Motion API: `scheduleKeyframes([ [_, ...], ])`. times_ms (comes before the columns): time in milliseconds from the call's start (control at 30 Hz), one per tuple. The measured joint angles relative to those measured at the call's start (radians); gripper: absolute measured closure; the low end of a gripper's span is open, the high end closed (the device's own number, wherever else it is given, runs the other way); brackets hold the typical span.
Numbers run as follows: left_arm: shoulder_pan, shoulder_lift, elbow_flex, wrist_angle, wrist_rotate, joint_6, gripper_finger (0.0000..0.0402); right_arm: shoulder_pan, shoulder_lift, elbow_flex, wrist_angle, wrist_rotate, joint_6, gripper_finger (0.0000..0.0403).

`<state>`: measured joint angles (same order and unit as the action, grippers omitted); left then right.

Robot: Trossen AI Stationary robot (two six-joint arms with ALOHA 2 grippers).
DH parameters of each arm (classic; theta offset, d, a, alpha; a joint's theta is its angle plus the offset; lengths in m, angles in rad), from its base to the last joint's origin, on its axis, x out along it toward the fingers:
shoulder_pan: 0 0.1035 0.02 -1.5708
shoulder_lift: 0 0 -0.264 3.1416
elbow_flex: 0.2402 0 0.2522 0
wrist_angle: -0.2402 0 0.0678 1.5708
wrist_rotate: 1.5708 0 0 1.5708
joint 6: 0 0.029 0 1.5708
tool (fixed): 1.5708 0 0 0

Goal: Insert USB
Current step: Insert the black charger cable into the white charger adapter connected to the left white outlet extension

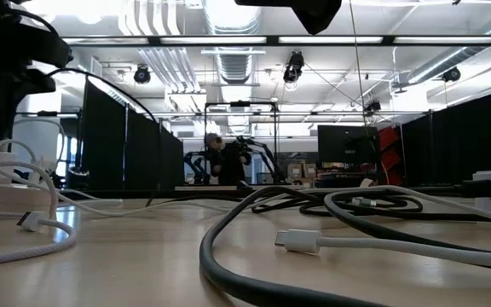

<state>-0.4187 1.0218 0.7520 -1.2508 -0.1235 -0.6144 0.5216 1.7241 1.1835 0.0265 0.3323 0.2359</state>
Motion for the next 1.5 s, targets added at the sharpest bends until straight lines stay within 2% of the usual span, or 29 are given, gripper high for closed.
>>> scheduleKeyframes([
  [1500,-0.021,-0.024,-0.05,0.036,-0.006,-0.065,0.039,0.011,0.0,0.0,0.0,-0.003,0.001,0.0217],
])
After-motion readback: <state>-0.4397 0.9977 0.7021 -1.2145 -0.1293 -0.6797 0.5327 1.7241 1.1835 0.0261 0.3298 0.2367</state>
